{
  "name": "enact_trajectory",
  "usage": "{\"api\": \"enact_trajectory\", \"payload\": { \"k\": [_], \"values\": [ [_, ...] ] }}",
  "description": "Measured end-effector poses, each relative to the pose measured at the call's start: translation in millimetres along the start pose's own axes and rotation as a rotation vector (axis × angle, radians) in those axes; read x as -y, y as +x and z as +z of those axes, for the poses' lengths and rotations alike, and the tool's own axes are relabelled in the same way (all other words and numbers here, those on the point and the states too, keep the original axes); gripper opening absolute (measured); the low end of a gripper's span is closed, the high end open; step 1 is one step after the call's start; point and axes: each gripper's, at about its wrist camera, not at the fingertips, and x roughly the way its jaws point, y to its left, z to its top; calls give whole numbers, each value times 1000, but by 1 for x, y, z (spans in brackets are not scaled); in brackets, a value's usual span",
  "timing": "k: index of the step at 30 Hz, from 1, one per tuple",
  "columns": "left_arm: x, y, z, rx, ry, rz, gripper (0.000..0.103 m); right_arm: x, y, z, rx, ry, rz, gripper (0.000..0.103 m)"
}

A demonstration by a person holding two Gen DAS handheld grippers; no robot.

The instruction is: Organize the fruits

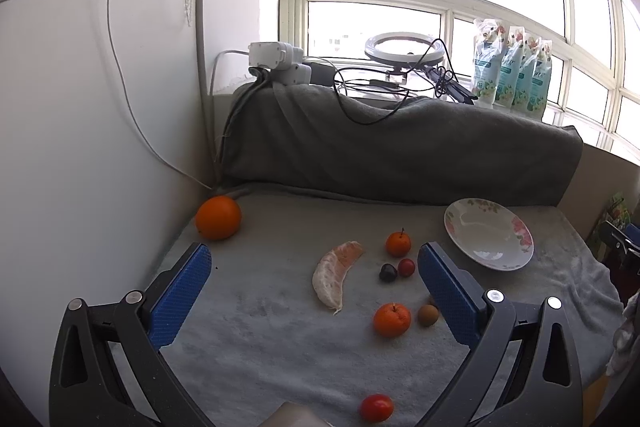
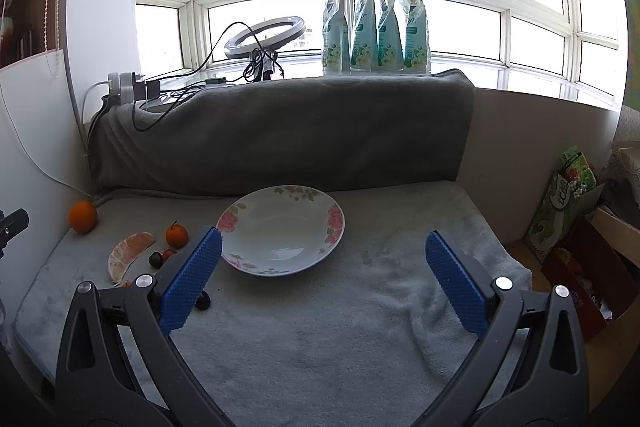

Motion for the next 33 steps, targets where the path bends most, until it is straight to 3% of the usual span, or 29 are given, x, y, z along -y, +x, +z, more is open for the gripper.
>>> {"api": "enact_trajectory", "payload": {
  "k": [33],
  "values": [
    [2, 4, -2, -9, 2, -12, 102, -4, 2, 0, -6, 4, 9, 103]
  ]
}}
